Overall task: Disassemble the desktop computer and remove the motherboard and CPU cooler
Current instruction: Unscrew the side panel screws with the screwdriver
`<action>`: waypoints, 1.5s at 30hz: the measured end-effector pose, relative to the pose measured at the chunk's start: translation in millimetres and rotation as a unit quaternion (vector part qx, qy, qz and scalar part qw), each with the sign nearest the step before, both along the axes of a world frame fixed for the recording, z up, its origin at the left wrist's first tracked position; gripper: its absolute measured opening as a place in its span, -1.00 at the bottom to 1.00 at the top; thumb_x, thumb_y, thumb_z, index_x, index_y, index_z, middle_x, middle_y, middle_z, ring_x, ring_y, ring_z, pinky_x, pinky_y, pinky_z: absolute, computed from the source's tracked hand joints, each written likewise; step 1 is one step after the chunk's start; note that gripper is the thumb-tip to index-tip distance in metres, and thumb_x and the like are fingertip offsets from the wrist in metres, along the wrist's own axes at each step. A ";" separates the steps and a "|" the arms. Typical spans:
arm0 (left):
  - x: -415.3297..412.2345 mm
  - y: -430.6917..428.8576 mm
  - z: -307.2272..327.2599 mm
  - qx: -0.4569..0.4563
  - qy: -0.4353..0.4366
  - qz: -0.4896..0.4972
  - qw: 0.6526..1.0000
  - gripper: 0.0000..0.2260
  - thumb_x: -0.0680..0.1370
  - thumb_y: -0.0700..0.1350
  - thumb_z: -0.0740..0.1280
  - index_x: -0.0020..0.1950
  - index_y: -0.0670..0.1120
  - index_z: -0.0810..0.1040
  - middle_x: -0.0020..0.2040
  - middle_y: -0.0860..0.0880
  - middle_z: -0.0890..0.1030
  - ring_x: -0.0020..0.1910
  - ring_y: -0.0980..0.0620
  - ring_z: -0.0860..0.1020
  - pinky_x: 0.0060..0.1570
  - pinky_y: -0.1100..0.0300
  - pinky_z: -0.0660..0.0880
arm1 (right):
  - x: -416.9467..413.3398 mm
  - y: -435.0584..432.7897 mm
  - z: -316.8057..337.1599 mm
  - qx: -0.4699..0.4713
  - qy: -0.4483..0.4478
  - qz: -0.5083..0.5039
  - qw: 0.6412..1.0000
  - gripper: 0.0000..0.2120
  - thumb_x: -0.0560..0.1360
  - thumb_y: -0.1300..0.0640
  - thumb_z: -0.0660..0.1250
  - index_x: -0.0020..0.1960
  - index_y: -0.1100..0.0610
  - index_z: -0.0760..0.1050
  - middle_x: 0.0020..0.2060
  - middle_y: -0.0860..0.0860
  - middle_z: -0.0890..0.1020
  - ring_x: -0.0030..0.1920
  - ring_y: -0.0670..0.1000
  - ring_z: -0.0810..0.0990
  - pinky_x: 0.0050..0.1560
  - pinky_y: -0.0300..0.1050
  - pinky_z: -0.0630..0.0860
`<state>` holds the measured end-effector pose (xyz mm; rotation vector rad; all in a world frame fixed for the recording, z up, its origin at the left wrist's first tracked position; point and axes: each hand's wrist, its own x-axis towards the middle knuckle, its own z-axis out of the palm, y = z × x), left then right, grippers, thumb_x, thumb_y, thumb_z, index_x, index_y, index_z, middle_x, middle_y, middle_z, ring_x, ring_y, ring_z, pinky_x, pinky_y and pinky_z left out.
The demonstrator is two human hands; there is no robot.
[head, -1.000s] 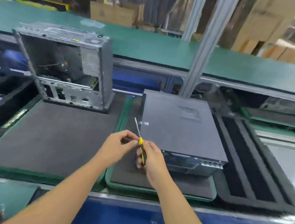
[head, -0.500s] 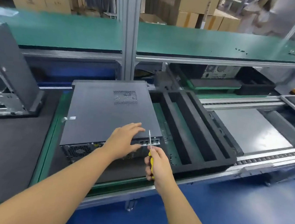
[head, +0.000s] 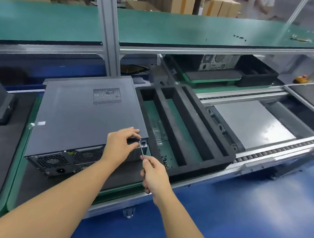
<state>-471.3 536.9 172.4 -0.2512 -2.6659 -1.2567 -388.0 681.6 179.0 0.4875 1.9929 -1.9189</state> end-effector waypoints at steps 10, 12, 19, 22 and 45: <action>-3.0 6.4 -2.3 -0.011 -0.004 0.039 0.999 -0.85 0.38 -0.22 0.56 -0.16 0.00 0.69 0.08 0.05 0.70 0.25 0.12 0.56 0.31 -0.13 0.42 | -3.2 0.9 -1.0 -0.019 -0.009 -0.012 1.000 -0.74 0.64 0.05 0.12 0.14 -0.16 0.56 -0.38 -0.04 0.46 -0.53 -0.09 0.22 -0.51 -0.25 0.14; -3.0 6.4 -2.3 -0.009 -0.002 0.041 0.999 -0.86 0.38 -0.22 0.57 -0.17 -0.01 0.69 0.07 0.04 0.71 0.25 0.11 0.57 0.29 -0.13 0.42 | -1.8 1.2 -2.6 -0.021 -0.013 -0.015 1.000 -0.74 0.64 0.05 0.12 0.13 -0.16 0.56 -0.38 -0.04 0.46 -0.53 -0.08 0.22 -0.50 -0.24 0.14; -2.2 7.6 -1.2 -0.018 -0.007 0.048 0.999 -0.88 0.41 -0.21 0.55 -0.16 -0.02 0.69 0.09 0.05 0.70 0.26 0.10 0.56 0.29 -0.12 0.42 | -3.9 4.1 -2.8 -0.036 -0.021 -0.010 0.999 -0.74 0.65 0.04 0.12 0.15 -0.16 0.56 -0.37 -0.04 0.46 -0.52 -0.08 0.21 -0.50 -0.24 0.13; -2.0 7.1 -2.8 -0.017 -0.007 0.049 0.999 -0.88 0.41 -0.22 0.55 -0.15 -0.02 0.70 0.09 0.04 0.70 0.26 0.09 0.56 0.30 -0.13 0.42 | -4.3 3.2 -2.5 -0.045 -0.031 -0.011 0.998 -0.74 0.66 0.04 0.11 0.16 -0.14 0.56 -0.37 -0.04 0.45 -0.52 -0.09 0.21 -0.51 -0.24 0.13; -37.2 -32.4 -12.4 -0.449 0.091 -0.114 0.882 -0.44 0.60 0.37 -0.19 0.59 0.29 -0.12 0.63 0.10 0.00 0.60 0.05 0.02 0.48 0.03 0.12 | -10.3 -2.6 0.2 0.008 -0.078 0.056 0.995 -0.70 0.68 0.03 0.12 -0.15 0.15 0.40 -0.37 0.04 0.51 -0.44 -0.01 0.38 -0.42 -0.11 0.36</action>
